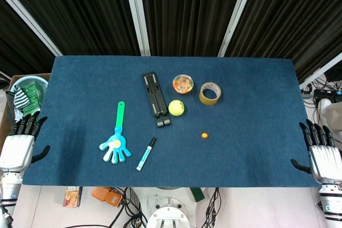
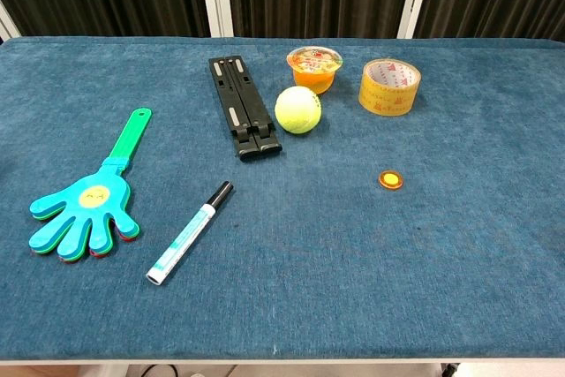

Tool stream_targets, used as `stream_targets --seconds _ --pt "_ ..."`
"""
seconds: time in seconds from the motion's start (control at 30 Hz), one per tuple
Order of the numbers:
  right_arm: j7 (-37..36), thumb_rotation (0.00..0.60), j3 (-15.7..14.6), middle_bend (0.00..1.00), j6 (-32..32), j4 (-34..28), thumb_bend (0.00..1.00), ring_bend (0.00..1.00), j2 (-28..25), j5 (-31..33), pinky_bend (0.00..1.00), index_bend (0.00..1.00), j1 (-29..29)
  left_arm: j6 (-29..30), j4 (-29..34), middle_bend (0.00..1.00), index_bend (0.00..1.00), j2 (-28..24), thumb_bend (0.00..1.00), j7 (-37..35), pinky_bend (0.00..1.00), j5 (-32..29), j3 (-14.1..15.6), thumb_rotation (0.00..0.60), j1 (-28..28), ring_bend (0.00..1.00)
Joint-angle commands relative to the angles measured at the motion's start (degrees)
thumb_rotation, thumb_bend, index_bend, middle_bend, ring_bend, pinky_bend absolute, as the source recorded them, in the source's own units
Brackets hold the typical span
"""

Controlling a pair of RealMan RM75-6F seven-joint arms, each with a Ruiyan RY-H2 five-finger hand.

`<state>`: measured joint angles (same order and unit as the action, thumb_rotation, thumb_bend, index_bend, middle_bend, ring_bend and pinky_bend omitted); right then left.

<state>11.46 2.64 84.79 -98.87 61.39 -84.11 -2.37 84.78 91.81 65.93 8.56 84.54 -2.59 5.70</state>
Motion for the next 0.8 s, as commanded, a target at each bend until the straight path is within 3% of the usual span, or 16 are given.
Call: stream_targets --seconds 0.03,0.53,0.8 --pt "0.0 0.600 0.0 0.05 0.0 0.0 0.19 0.10 0.0 0.0 0.01 0.00 0.0 0.0 0.0 0.01 0.12 0.0 0.22 0.0 0.12 0.0 0.0 0.600 0.0 0.00" --pt "-0.7 0.600 -0.1 0.05 -0.2 0.2 0.19 0.10 0.0 -0.6 0.01 0.00 -0.1 0.3 0.1 0.01 0.12 -0.1 0.23 0.3 0.12 0.3 0.1 0.600 -0.1 0.00" --pt "-2.4 0.600 -0.3 0.05 -5.9 0.8 0.19 0.10 0.7 -1.1 0.01 0.00 -3.4 0.7 0.4 0.01 0.12 0.0 0.22 0.8 0.12 0.4 0.1 0.600 -0.3 0.00"
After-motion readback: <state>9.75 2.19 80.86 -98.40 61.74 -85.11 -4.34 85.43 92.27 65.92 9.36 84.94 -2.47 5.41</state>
